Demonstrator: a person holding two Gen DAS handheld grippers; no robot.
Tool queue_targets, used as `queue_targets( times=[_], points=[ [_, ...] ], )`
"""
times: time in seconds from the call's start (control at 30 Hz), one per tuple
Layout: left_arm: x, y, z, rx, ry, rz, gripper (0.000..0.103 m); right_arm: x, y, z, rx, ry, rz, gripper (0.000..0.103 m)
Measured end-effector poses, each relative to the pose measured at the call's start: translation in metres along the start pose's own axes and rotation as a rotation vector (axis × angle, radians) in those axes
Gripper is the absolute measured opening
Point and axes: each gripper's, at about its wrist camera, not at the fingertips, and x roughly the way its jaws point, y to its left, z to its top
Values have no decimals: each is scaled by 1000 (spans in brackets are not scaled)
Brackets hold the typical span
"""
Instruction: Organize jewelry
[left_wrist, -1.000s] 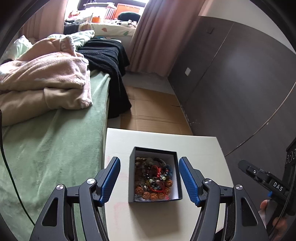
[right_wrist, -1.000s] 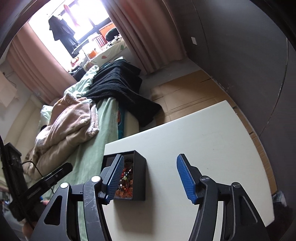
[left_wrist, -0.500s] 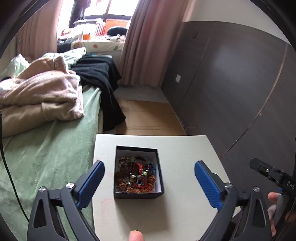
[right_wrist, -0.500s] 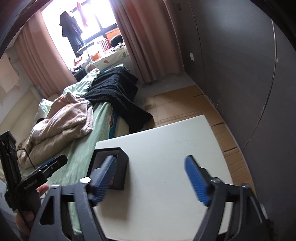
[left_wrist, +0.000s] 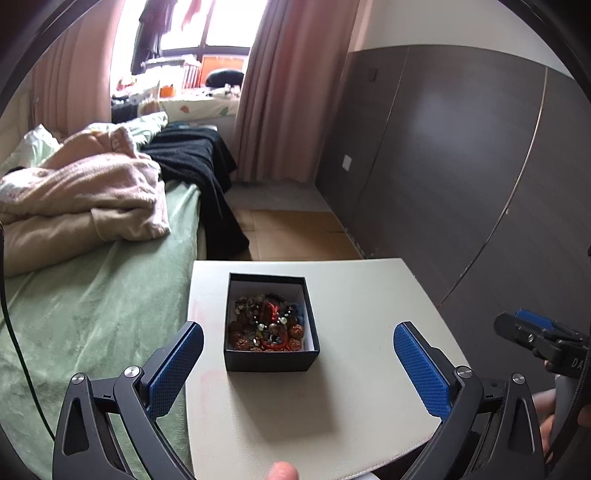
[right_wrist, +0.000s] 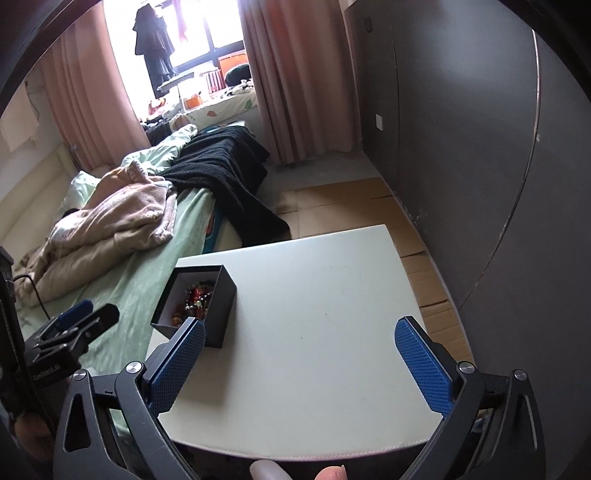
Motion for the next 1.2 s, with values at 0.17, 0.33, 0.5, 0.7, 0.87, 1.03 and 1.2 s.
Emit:
queue_targets(
  times=[0.17, 0.33, 0.5, 0.7, 0.87, 1.03, 1.2],
  points=[
    [-18, -8, 2, 25, -59, 13, 102, -11, -4, -11, 8, -21, -7, 103],
    [-24, -5, 5, 5, -69, 18, 102, -19, -5, -11, 13, -50, -24, 103],
    [-23, -4, 7, 4, -65, 25, 102, -20, -5, -10, 30, -53, -9, 103],
    [-24, -9, 8, 15, -68, 21, 102, -24, 3, -9, 12, -55, -5, 103],
    [-24, -12, 7, 20, -65, 24, 102, -27, 4, -11, 14, -54, 0, 103],
    [-24, -13, 7, 23, -62, 27, 102, -29, 3, -9, 19, -53, 8, 103],
    [-24, -14, 8, 25, -67, 33, 102, -28, 2, -9, 24, -46, 5, 103]
  ],
)
